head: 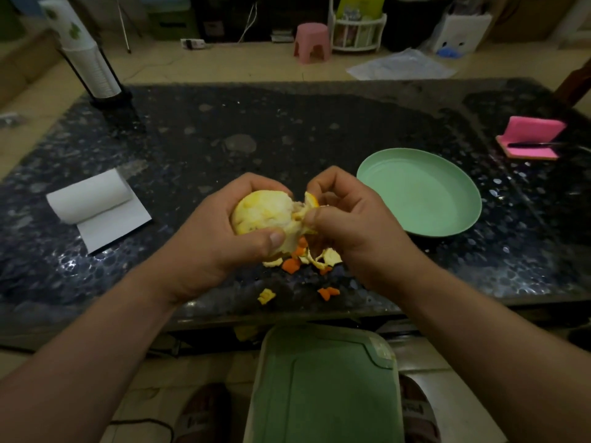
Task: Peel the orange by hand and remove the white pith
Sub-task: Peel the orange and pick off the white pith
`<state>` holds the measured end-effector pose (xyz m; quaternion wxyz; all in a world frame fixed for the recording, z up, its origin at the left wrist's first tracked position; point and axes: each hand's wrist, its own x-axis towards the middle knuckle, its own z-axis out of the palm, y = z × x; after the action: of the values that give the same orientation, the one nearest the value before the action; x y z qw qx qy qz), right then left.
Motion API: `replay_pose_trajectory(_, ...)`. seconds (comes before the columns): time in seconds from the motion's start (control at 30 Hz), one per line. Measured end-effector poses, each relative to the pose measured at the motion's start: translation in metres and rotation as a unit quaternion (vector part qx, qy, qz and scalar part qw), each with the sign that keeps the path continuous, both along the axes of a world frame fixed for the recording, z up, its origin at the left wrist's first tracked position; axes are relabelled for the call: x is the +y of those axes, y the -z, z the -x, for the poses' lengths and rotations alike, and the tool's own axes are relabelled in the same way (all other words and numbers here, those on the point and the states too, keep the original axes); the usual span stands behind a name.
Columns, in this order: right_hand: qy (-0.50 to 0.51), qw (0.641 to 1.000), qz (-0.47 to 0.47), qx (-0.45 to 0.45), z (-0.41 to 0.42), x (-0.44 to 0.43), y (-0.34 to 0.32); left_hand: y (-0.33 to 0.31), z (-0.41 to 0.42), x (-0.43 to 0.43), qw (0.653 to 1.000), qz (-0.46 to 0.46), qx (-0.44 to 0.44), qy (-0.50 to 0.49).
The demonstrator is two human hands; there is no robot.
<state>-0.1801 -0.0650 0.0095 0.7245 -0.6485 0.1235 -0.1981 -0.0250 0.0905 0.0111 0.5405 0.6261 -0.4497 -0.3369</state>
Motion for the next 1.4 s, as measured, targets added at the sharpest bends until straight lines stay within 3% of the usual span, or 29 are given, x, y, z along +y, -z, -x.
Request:
replay_pose_trajectory(0.17, 0.029, 0.997, -0.055, -0.037, -0.001, 0.009, -0.006, -0.003, 0.000, -0.001, 0.999, 0.028, 0.029, -0.001)
replay_pose_trajectory(0.3, 0.044, 0.998, -0.012, -0.041, 0.002, 0.011, -0.010, 0.000, 0.000, -0.001, 0.999, 0.034, 0.019, -0.014)
replay_pose_trajectory(0.47, 0.054, 0.990, -0.100, -0.078, 0.010, -0.006, -0.015, 0.005, -0.014, 0.003, 0.986, 0.069, 0.119, -0.091)
replay_pose_trajectory(0.67, 0.042, 0.994, -0.090, -0.050, 0.017, -0.019, -0.012, 0.007, -0.019, 0.002, 0.989, 0.065, 0.093, -0.094)
replay_pose_trajectory(0.9, 0.096, 0.994, 0.025, 0.045, 0.017, -0.031, 0.005, 0.004, -0.016, 0.002, 0.989, 0.070, 0.079, -0.104)
replay_pose_trajectory(1.1, 0.134, 0.928, 0.244, 0.248, 0.002, -0.032, 0.035, -0.003, -0.010, 0.003, 0.995, 0.061, 0.033, -0.075)
replay_pose_trajectory(1.27, 0.133, 0.890, 0.323, 0.293, -0.008, -0.031, 0.051, -0.005, -0.005, 0.001, 0.997, 0.052, 0.014, -0.059)
replay_pose_trajectory(1.4, 0.122, 0.892, 0.316, 0.301, -0.009, -0.033, 0.050, -0.003, -0.008, -0.001, 0.996, 0.047, 0.004, -0.069)
